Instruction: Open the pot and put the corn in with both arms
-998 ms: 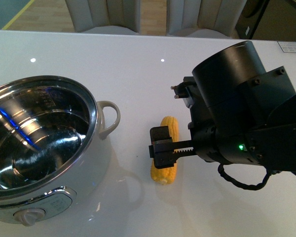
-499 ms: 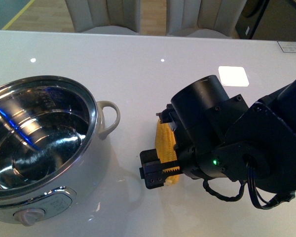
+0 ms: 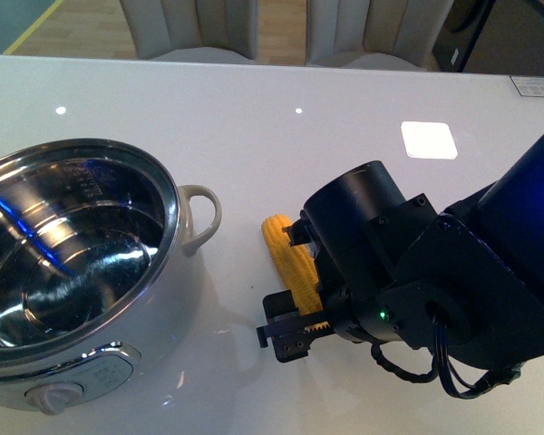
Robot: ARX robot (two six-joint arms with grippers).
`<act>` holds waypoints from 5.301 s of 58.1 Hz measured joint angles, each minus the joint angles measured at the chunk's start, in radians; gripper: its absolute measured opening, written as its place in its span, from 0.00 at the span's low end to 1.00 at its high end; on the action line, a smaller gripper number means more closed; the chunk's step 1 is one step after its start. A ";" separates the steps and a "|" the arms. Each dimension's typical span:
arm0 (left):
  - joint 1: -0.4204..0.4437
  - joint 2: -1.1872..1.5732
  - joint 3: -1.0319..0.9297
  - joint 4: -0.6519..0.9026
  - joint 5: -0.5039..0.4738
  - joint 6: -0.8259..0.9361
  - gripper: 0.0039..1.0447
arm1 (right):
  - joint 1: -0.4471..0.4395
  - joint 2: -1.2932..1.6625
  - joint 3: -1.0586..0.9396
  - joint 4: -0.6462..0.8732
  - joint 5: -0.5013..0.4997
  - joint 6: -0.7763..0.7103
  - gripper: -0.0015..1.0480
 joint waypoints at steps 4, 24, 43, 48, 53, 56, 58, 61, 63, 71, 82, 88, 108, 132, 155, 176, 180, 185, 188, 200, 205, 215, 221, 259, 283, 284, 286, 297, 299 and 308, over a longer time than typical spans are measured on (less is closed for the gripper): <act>0.000 0.000 0.000 0.000 0.000 0.000 0.94 | 0.001 0.001 0.000 0.000 -0.002 -0.002 0.64; 0.000 0.000 0.000 0.000 0.000 0.000 0.94 | 0.001 -0.002 -0.002 0.003 -0.039 0.006 0.29; 0.000 0.000 0.000 0.000 0.000 0.000 0.94 | -0.016 -0.142 -0.065 0.115 -0.133 0.082 0.24; 0.000 0.000 0.000 0.000 0.000 0.000 0.94 | -0.024 -0.195 -0.084 0.159 -0.173 0.125 0.23; 0.000 0.000 0.000 0.000 0.000 0.000 0.94 | -0.032 -0.240 -0.089 0.180 -0.198 0.165 0.23; 0.000 0.000 0.000 0.000 0.000 0.000 0.94 | -0.034 -0.261 -0.088 0.191 -0.212 0.182 0.23; 0.000 0.000 0.000 0.000 0.000 0.000 0.94 | -0.034 -0.274 -0.088 0.193 -0.221 0.194 0.23; 0.000 0.000 0.000 0.000 0.000 0.000 0.94 | -0.033 -0.291 -0.086 0.197 -0.230 0.208 0.23; 0.000 0.000 0.000 0.000 0.000 0.000 0.94 | -0.031 -0.297 -0.083 0.196 -0.236 0.216 0.23; 0.000 0.000 0.000 0.000 0.000 0.000 0.94 | -0.016 -0.303 -0.067 0.191 -0.259 0.245 0.22; 0.000 0.000 0.000 0.000 0.000 0.000 0.94 | 0.026 -0.303 -0.008 0.167 -0.278 0.294 0.22; 0.000 0.000 0.000 0.000 0.000 0.000 0.94 | 0.055 -0.303 0.036 0.153 -0.286 0.314 0.22; 0.000 0.000 0.000 0.000 0.000 0.000 0.94 | 0.126 -0.278 0.164 0.097 -0.329 0.357 0.22; 0.000 0.000 0.000 0.000 0.000 0.000 0.94 | 0.139 -0.195 0.202 0.050 -0.415 0.424 0.22; 0.000 0.000 0.000 0.000 0.000 0.000 0.94 | 0.127 -0.139 0.202 0.074 -0.539 0.432 0.22; 0.000 0.000 0.000 0.000 0.000 0.000 0.94 | 0.127 -0.142 0.204 0.070 -0.566 0.416 0.66; 0.000 0.000 0.000 0.000 0.000 0.000 0.94 | 0.126 -0.146 0.206 0.070 -0.567 0.416 0.74; 0.000 0.000 0.000 0.000 0.000 0.000 0.94 | 0.124 -0.154 0.207 0.070 -0.566 0.416 0.86; 0.000 0.000 0.000 0.000 0.000 0.000 0.94 | 0.121 -0.159 0.207 0.070 -0.560 0.417 0.92; 0.000 0.000 0.000 0.000 0.000 0.000 0.94 | 0.083 -0.189 0.172 0.094 -0.505 0.430 0.91; 0.000 0.000 0.000 0.000 0.000 0.000 0.94 | 0.047 -0.213 0.138 0.119 -0.452 0.449 0.91; 0.000 0.000 0.000 0.000 0.000 0.000 0.94 | -0.085 -0.264 0.029 0.202 -0.360 0.535 0.91; 0.000 0.000 0.000 0.000 0.000 0.000 0.94 | -0.161 -0.345 -0.048 0.264 -0.358 0.587 0.91; 0.000 0.000 0.000 0.000 0.000 0.000 0.94 | -0.462 -1.214 -0.671 0.503 0.060 -0.152 0.60; 0.000 0.000 0.000 0.000 0.000 0.000 0.94 | -0.579 -1.468 -0.819 0.435 -0.062 -0.235 0.02; 0.000 0.000 0.000 0.000 0.000 0.000 0.94 | -0.581 -1.471 -0.820 0.432 -0.062 -0.235 0.02; 0.000 0.000 0.000 0.000 0.000 0.000 0.94 | -0.591 -1.497 -0.829 0.415 -0.063 -0.236 0.02; 0.000 0.000 0.000 0.000 0.000 0.000 0.94 | -0.592 -1.575 -0.889 0.409 -0.068 -0.236 0.02; 0.000 0.000 0.000 0.000 0.000 0.000 0.94 | -0.593 -1.596 -0.892 0.380 -0.067 -0.236 0.02; 0.000 0.000 0.000 0.000 0.000 0.000 0.94 | -0.593 -1.717 -0.892 0.277 -0.070 -0.236 0.02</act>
